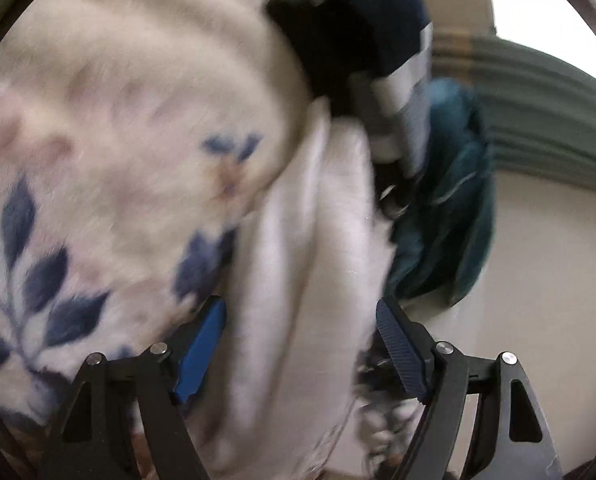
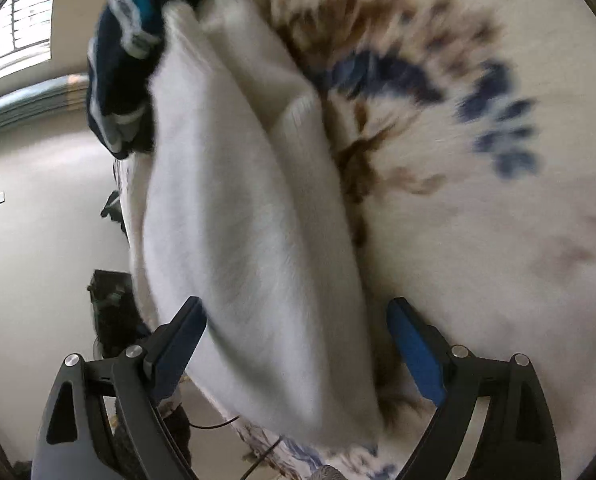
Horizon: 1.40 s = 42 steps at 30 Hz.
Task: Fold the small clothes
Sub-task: 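Lift the folded sweater with both grippers and place it onto the navy garment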
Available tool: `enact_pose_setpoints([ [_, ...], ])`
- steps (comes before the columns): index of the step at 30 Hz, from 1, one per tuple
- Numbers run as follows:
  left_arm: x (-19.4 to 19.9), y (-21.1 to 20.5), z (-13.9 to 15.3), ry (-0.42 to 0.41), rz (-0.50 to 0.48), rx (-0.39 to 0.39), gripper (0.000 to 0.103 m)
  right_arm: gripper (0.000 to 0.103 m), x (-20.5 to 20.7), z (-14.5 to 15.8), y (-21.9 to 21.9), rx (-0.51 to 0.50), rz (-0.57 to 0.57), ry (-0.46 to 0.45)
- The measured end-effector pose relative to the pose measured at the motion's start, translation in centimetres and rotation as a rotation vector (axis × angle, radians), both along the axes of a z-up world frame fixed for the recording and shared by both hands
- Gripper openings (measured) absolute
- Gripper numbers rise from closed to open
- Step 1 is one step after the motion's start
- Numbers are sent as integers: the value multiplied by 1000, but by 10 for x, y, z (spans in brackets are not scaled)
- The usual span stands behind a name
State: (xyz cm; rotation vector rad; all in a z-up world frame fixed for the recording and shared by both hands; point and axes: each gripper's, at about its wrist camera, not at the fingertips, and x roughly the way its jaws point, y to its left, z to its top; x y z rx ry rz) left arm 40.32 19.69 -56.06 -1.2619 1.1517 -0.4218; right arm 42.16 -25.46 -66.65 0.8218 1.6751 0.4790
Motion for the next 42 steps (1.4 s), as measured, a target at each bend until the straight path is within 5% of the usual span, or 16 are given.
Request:
enact_pose_setpoints([
  [4,0,7,30,-106,54,-60,80,103,4,-11,5,42,19,12],
  [8,13,-22,25,-45,-161,202,82,103,7,-10,12,52,48,1],
  [11,21,-37,-9,55,-273,280,82,103,6,-14,31,53,54,17],
  [13,28,-42,-10,28,-330,325,82,103,8,-17,32,55,57,32],
  [25,36,-56,-16,-9,-305,176,90,103,23,-27,69,110,84,36],
  [27,38,-63,-9,-42,-297,222,64,100,23,-26,77,107,76,27],
  [28,32,-69,-2,-74,-303,278,41,94,24,-25,78,97,70,22],
  [29,32,-73,0,-94,-310,308,36,74,23,-23,76,76,58,21],
  [30,29,-73,7,-113,-309,335,34,62,21,-20,74,71,42,21],
  [32,19,-73,19,-129,-320,354,29,54,17,-6,69,68,23,-13],
  [42,7,-60,120,-228,-302,330,29,49,-5,92,84,83,-3,-144],
])
